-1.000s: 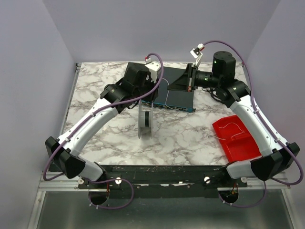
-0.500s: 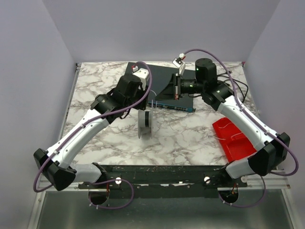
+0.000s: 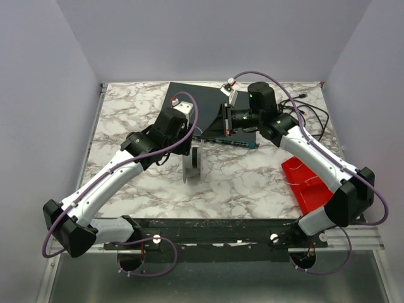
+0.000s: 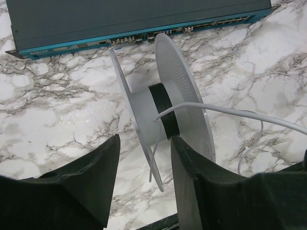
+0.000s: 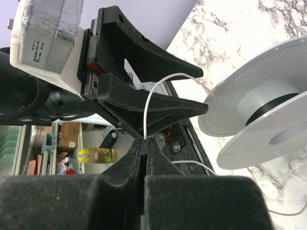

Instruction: Wrap the cables

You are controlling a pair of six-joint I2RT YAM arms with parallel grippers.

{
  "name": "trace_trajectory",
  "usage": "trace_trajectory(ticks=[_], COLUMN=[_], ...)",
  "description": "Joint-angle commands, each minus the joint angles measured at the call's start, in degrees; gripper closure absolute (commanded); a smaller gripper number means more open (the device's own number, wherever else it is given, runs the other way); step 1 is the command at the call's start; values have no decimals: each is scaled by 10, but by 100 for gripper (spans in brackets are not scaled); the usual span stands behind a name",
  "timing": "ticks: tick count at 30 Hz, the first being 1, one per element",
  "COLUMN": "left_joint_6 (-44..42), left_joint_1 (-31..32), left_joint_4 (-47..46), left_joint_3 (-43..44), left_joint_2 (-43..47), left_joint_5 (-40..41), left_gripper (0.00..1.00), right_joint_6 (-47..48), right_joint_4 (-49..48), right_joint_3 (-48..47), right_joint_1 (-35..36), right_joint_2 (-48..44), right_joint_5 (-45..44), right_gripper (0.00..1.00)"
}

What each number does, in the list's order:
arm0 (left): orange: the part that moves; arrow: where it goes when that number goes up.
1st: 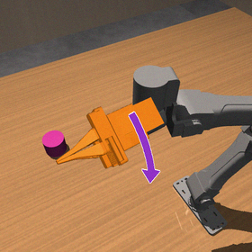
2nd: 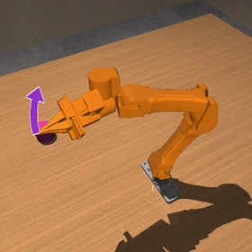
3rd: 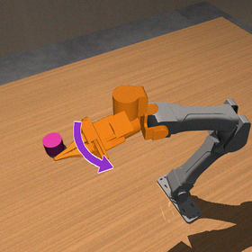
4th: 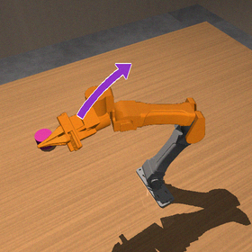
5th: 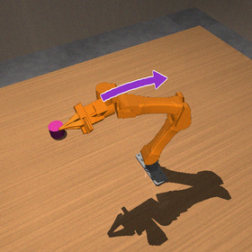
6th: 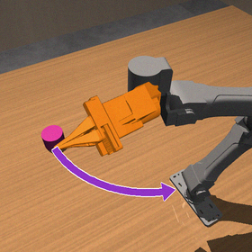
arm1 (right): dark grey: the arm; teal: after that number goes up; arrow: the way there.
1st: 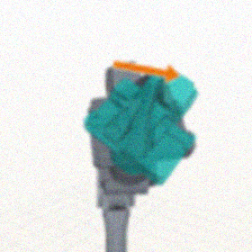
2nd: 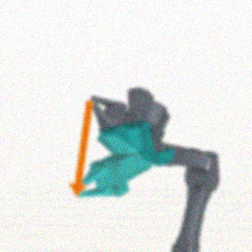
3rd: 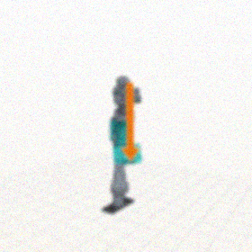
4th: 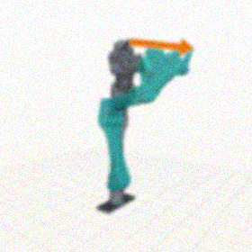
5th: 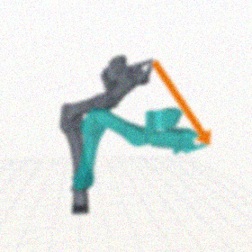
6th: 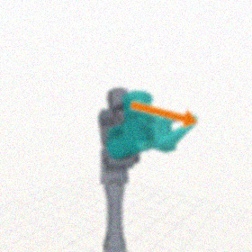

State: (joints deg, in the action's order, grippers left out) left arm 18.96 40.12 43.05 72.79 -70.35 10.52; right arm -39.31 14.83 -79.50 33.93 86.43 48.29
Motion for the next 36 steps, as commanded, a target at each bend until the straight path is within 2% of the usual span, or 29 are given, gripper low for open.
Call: trace_trajectory(ticks=[1, 21, 36], left_joint_6=[20, 22, 19], left_joint_1=[-2, -2, -2], left_joint_4=[8, -6, 4], left_joint_3=[-7, -39, -45], left_joint_2=[-4, -39, -43], left_joint_5=[14, -15, -15], left_gripper=[52, 56, 64], right_joint_6=[12, 8, 3], right_joint_4=[-10, -23, -29], right_joint_3=[12, 4, 2], right_joint_1=[5, 6, 6], right_joint_2=[11, 34, 41], right_joint_5=[1, 7, 6], right_gripper=[99, 99, 99])
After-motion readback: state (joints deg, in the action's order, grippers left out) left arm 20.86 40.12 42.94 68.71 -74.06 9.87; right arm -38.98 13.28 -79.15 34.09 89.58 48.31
